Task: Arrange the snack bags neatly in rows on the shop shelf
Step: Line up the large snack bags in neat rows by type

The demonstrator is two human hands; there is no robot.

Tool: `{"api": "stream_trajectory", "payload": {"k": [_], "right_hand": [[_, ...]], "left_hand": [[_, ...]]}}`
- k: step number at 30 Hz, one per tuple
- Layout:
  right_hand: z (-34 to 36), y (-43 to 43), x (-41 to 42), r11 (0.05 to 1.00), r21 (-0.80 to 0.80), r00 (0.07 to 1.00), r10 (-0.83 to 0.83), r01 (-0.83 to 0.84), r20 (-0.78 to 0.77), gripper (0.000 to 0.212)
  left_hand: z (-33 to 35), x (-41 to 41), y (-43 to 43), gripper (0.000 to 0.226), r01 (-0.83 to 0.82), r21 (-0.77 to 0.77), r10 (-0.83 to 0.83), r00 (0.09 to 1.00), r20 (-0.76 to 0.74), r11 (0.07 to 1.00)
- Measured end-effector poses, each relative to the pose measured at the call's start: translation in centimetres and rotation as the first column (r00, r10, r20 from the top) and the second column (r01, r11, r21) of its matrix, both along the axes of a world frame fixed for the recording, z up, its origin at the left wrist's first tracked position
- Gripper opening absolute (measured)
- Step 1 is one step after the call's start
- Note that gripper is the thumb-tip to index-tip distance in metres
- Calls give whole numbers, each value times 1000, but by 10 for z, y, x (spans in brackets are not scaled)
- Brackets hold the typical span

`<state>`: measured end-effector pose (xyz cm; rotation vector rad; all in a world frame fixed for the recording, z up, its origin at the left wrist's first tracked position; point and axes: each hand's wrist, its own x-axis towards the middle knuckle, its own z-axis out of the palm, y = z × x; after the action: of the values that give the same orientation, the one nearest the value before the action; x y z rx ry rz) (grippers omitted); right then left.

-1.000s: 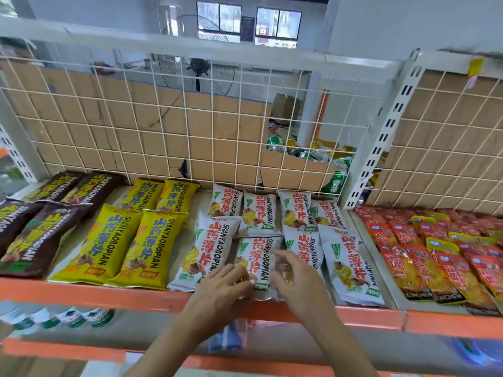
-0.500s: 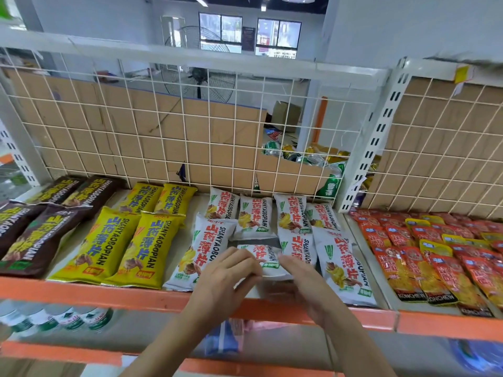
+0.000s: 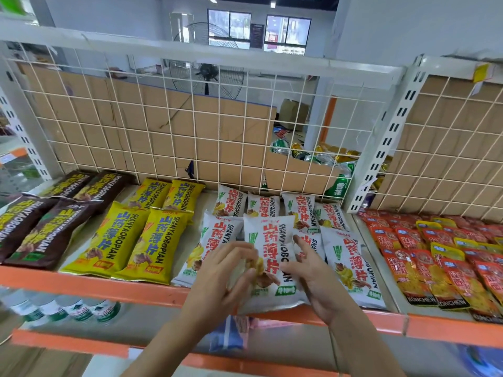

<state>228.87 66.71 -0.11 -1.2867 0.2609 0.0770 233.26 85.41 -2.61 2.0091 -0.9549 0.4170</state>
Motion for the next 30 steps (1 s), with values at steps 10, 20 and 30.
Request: {"api": "stream_trajectory", "payload": {"k": [10, 20, 30], "right_hand": [[-17, 14, 48, 977, -184, 993, -114, 107, -29, 74], [-24, 33, 53, 785, -615, 981, -170, 75, -97, 85], [-33, 50, 35, 495, -869, 997, -53, -19, -52, 99]], "left_hand": [[-35, 64, 23, 89, -299, 477, 472, 830, -297, 826], [-37, 57, 11, 77, -334, 292, 434, 799, -416, 896], [-38, 66, 17, 84, -244, 338, 361, 865, -348, 909]]}}
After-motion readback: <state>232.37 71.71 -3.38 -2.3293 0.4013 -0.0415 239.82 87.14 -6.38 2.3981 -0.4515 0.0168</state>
